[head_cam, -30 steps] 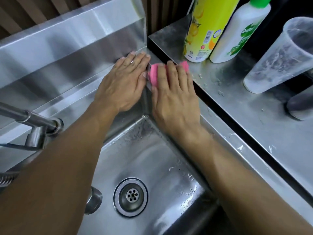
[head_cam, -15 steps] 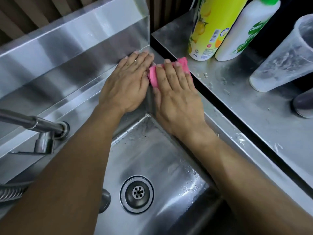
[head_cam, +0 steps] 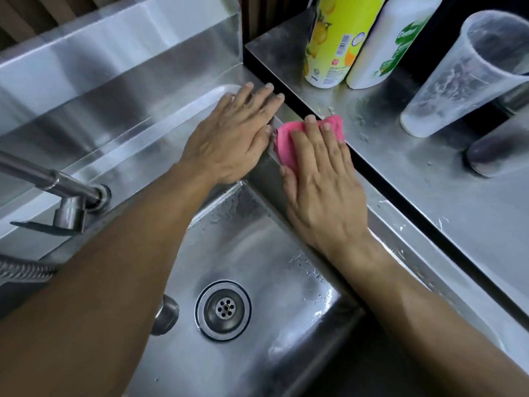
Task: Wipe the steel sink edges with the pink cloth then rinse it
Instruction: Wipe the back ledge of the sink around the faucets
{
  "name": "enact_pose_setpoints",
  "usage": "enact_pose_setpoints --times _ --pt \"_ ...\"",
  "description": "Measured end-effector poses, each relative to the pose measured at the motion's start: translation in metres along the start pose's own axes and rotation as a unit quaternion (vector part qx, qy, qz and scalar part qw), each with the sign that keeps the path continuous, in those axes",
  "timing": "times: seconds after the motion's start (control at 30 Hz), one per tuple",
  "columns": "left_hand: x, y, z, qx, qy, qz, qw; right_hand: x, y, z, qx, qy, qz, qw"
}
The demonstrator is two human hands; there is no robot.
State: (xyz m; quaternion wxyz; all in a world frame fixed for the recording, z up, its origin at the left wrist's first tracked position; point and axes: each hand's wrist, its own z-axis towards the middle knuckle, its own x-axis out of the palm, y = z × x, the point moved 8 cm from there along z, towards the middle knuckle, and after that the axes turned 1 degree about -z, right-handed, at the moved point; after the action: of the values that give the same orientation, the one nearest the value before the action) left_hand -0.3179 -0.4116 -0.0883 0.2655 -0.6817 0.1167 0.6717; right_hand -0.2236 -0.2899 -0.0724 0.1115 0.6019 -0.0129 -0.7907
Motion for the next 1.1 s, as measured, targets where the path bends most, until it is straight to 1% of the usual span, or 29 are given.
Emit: enact_pose_setpoints --times 0.1,0.17,0.3,0.43,0.5,0.6,0.67,0.73,0.83,0.93,1.0,1.1 --pt "0.007 0.000 -0.004 0.019 0.004 0.032 0.999 -0.011 -0.008 -0.044 0.000 0.013 -0.044 0.999" --pt "0.009 -0.001 -0.007 0.033 0.001 0.046 0.998 -0.014 -0.013 -0.060 0.003 0.012 -0.053 0.999" --pt "0.009 -0.008 -0.006 0.042 -0.013 0.048 0.998 -0.003 -0.004 -0.030 0.003 -0.006 -0.037 0.999" --pt "0.008 -0.010 -0.007 0.032 -0.032 0.036 0.998 0.011 0.007 0.004 -0.002 -0.004 -0.016 1.000" --pt "0.007 -0.010 -0.007 0.037 -0.026 0.038 0.998 0.006 0.002 -0.014 -0.009 0.011 -0.017 1.000" --pt "0.006 -0.010 -0.008 0.042 -0.012 0.043 0.998 -0.015 -0.019 -0.068 0.019 0.028 -0.027 0.999" --pt "0.007 -0.011 -0.008 0.039 -0.006 0.045 0.998 -0.025 -0.028 -0.086 0.036 0.022 -0.037 0.998" --pt "0.006 -0.011 -0.008 0.032 -0.004 0.044 0.999 -0.022 -0.027 -0.080 0.041 0.018 -0.041 0.998" --pt "0.001 -0.016 -0.008 0.020 -0.007 0.018 1.000 -0.011 -0.015 -0.046 0.016 0.013 -0.017 1.000" --pt "0.004 -0.044 -0.013 0.057 -0.027 -0.006 0.998 -0.008 -0.015 -0.031 0.005 0.002 0.001 1.000" --pt "0.011 -0.055 -0.016 0.073 -0.030 -0.020 0.997 -0.016 -0.024 -0.050 0.010 0.000 -0.004 1.000" --pt "0.014 -0.053 -0.018 0.061 -0.039 -0.035 0.997 -0.034 -0.044 -0.099 0.031 0.019 -0.033 0.999"
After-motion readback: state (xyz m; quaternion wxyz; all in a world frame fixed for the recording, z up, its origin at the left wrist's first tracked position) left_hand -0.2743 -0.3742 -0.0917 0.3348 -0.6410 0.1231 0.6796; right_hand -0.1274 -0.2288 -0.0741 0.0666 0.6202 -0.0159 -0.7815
